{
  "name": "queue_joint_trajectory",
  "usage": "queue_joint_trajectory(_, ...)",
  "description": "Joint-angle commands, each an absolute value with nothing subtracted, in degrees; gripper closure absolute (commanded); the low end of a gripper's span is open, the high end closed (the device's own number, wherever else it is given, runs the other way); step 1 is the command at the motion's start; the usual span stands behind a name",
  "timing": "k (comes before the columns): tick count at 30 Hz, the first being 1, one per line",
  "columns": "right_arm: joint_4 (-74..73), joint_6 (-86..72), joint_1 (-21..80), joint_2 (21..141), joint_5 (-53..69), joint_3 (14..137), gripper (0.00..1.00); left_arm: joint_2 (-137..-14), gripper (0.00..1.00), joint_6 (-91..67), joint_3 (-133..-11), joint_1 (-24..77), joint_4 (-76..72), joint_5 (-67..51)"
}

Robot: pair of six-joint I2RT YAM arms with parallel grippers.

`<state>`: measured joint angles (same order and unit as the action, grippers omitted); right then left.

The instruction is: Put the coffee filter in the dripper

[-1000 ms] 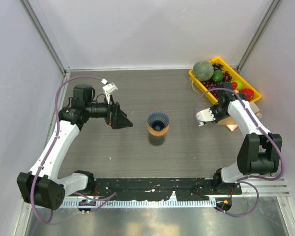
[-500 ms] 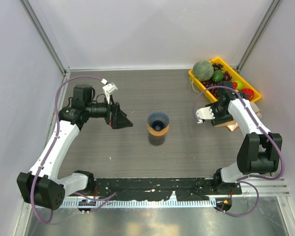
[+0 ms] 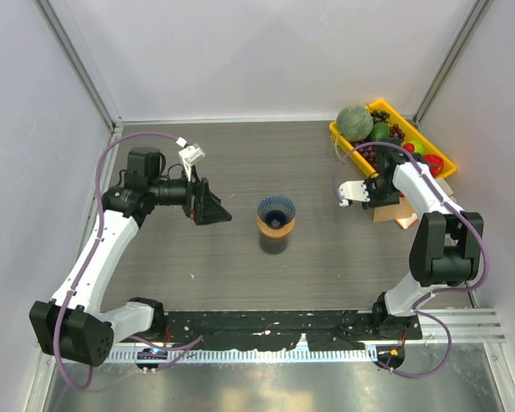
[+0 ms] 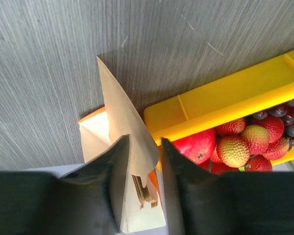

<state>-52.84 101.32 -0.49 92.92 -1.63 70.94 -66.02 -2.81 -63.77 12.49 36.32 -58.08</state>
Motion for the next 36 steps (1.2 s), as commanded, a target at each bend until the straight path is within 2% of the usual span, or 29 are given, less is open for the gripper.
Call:
queue_joint_trajectory(1,-56.9,99.4,-0.7,92.0,1.3,72.3,0.71,-65.9,0.01,-3.1,-65.9,11.5,35.4,-58.9)
queue_joint_trajectory(2,-57.5,99.0,-0.7,90.9,1.8,72.6,0.76,-65.7,0.01,-3.1,-66.0,11.3,35.2,-59.1)
queue_joint_trajectory(4,-59.8,98.0,-0.4,88.9,3.8,73.6,0.95,-65.3,0.01,-3.8,-66.0,10.6,34.5,-59.1)
queue_joint_trajectory(12,-72.8,85.1,2.7,81.8,16.8,89.0,0.95,-60.6,0.01,-8.4,-69.1,5.5,29.3,-55.8)
queue_joint_trajectory(17,-74.9,68.3,5.4,77.8,28.7,102.1,0.95,-56.1,0.01,2.3,-75.4,5.4,32.5,-54.1)
queue_joint_trajectory(20,-76.3,60.7,7.4,76.0,37.6,109.0,0.95,-55.7,0.01,6.8,-80.2,5.7,34.8,-56.9)
queue_joint_trajectory(22,-75.7,56.1,11.3,74.7,38.8,110.8,0.95,-56.7,0.01,7.6,-82.7,6.8,35.7,-58.8)
queue_joint_trajectory(25,-73.0,47.9,17.1,71.8,39.1,110.3,0.95,-58.1,0.01,11.8,-85.4,13.0,38.0,-56.6)
queue_joint_trajectory(28,-66.9,38.8,22.5,70.3,39.7,108.1,0.95,-60.5,0.01,18.8,-89.6,24.8,44.3,-47.6)
queue_joint_trajectory(33,-54.9,20.4,22.2,68.0,42.8,103.5,0.95,-62.8,0.01,18.6,-93.0,32.5,41.0,-38.4)
queue_joint_trajectory(36,-39.1,-4.1,17.1,65.4,43.4,94.9,0.95,-63.5,0.01,14.2,-93.3,32.9,35.7,-28.6)
